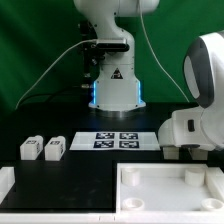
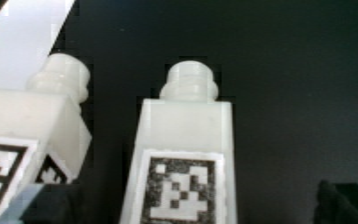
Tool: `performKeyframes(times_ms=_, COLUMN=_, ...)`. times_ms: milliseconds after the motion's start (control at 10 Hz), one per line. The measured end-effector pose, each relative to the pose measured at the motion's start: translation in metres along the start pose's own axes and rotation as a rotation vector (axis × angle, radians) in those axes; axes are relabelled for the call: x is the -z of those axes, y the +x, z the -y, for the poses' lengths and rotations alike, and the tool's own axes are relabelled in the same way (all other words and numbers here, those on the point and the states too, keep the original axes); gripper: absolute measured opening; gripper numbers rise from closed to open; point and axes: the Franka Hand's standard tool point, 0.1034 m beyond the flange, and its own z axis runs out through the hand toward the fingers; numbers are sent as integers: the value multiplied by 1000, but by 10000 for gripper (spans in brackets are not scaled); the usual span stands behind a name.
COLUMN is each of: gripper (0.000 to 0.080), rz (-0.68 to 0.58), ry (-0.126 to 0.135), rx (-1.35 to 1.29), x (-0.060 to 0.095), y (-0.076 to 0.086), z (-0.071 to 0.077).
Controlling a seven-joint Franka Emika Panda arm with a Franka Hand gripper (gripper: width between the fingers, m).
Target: Assemble one leg
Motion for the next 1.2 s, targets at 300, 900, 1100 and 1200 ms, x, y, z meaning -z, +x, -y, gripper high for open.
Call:
performKeyframes(times_ms=300, gripper=405, rz=0, ry=0, rx=0, x=0, y=0, z=0)
performKeyframes(times_ms=900, gripper=290, rz=0, ry=0, rx=0, x=0, y=0, z=0)
performKeyframes(times_ms=1100, gripper=290, rz=0, ry=0, rx=0, x=0, y=0, z=0)
performKeyframes(times_ms=1200, gripper=291, rz=-17, ry=-13, rx=28, x=7, y=1, z=-3)
